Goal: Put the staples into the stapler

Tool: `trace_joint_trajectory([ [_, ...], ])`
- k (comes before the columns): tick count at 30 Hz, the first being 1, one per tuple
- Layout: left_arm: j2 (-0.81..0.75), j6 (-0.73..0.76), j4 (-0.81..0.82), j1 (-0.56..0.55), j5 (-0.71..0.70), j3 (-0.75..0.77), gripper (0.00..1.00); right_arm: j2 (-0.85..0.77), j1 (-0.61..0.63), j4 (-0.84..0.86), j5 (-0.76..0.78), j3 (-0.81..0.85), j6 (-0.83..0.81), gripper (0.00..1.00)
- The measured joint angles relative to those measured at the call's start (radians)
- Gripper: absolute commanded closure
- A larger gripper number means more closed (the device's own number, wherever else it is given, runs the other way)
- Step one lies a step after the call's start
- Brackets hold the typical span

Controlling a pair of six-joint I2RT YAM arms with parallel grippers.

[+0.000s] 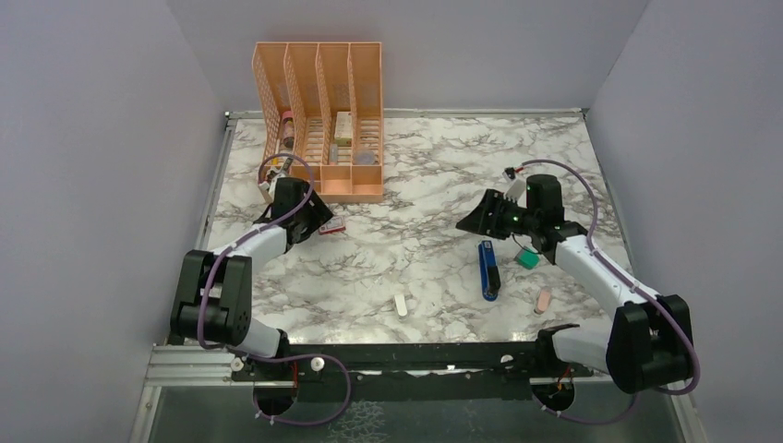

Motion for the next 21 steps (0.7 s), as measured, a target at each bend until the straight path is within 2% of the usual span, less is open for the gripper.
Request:
trace_joint_trajectory([
  [12,0.085,0.028,0.083,0.000,-0.016,0.041,0.51,0.053,0.008,0.019,-0.001,0.000,-0.013,0.47],
  [21,0.106,0.068,0.094,-0.043,0.002,0.037,0.55,0.061,0.024,0.024,-0.001,0.000,-0.022,0.50],
])
